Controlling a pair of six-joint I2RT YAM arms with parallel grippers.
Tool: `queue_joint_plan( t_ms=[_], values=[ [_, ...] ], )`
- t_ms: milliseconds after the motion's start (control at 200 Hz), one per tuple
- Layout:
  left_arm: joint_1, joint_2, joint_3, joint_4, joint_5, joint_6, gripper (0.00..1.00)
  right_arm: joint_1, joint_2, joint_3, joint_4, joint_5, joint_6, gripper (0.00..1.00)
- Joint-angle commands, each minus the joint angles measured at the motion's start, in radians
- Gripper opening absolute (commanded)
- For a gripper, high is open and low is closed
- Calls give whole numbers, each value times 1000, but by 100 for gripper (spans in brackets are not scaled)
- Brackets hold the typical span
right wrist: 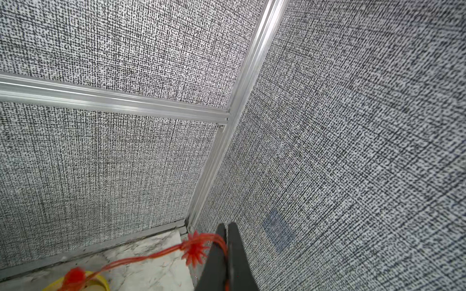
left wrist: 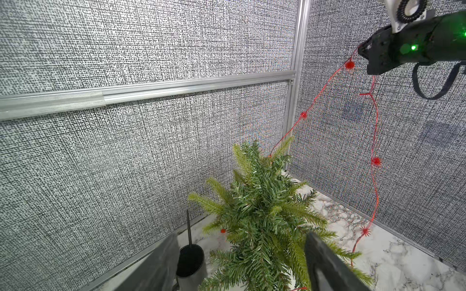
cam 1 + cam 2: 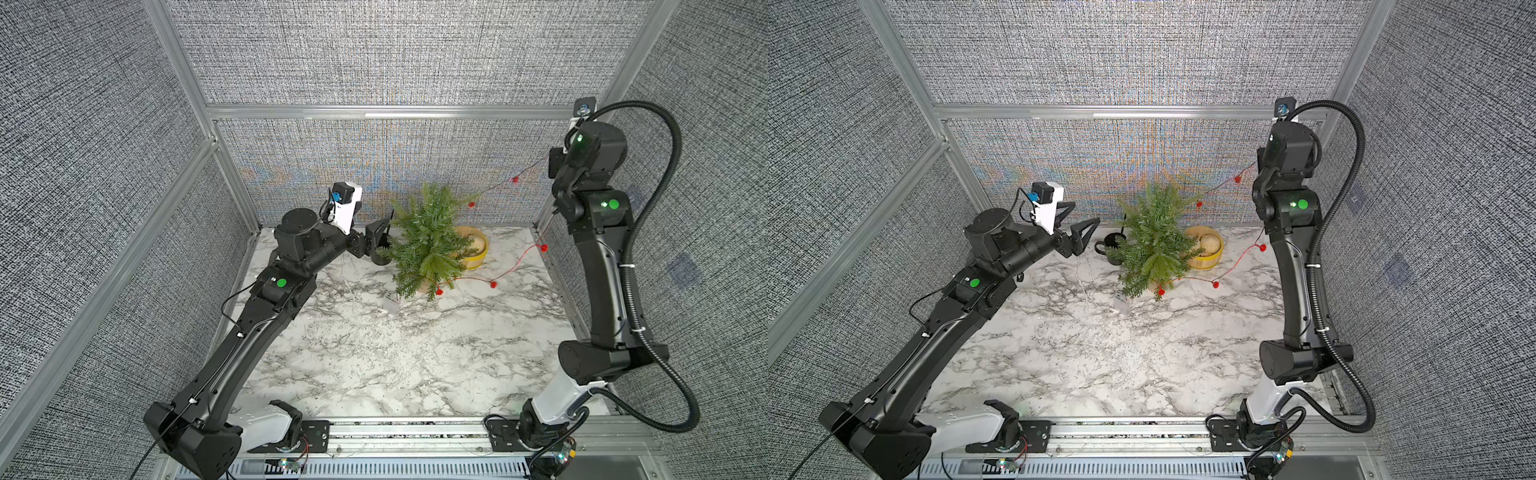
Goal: Remove string lights from the small christmas tree
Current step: Remove the light string from the Christmas tree.
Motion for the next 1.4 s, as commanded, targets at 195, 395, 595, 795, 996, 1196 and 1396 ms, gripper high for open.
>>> queue_joint_plan(
  t_ms=[195, 395, 595, 795, 996, 1196, 1396],
  values=[
    [0, -10, -5, -9, 9, -1, 79, 8, 63, 177, 55, 42, -141, 0],
    [1, -22, -22, -3, 7, -6, 79, 14, 64, 218, 73, 66, -198, 0],
    [1, -31, -44, 0, 14, -15, 79, 16, -29, 17, 52, 51, -101, 0],
    [0, -46, -64, -6, -4, -14, 79, 54, -110, -201, -21, 18, 47, 0],
    [0, -79, -101, -18, -39, -4, 79, 89, -251, -522, -87, 11, 232, 0],
    [0, -96, -150, -39, -35, -57, 79, 97, -404, -798, -172, -44, 413, 0],
    [0, -132, -264, -34, -35, -176, 79, 98, -511, -1048, -205, -183, 539, 0]
  ],
)
